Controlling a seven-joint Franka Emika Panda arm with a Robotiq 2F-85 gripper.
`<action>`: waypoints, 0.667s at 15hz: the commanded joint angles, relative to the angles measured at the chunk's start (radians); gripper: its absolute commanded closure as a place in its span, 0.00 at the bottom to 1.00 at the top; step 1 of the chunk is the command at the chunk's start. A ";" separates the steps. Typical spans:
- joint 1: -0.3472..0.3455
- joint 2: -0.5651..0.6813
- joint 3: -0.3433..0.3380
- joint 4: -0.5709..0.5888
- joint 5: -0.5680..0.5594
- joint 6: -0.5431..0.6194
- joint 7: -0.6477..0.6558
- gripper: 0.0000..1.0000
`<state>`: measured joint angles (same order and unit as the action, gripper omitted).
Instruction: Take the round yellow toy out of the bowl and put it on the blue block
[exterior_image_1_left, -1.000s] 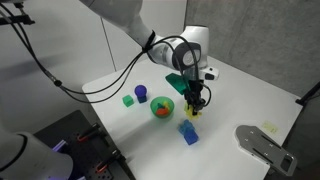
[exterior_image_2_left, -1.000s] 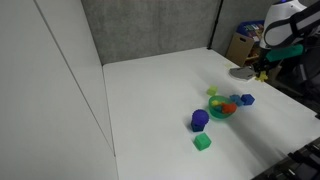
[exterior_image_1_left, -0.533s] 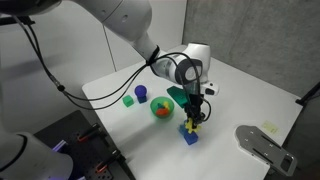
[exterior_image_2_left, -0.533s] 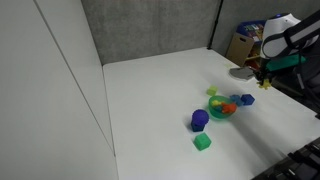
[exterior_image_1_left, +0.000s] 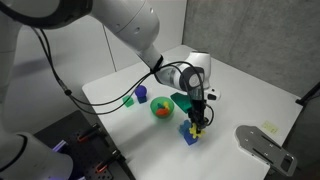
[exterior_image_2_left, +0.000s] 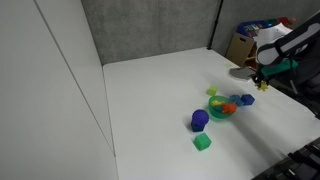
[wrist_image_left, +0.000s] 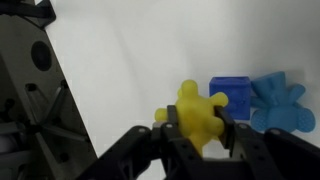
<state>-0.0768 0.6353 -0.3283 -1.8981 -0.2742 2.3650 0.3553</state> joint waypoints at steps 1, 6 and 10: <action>0.025 0.064 -0.020 0.067 -0.032 0.000 0.051 0.84; 0.061 0.140 -0.024 0.124 -0.036 -0.005 0.080 0.84; 0.085 0.193 -0.027 0.168 -0.032 -0.010 0.087 0.84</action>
<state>-0.0113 0.7815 -0.3393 -1.7871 -0.2862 2.3689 0.4132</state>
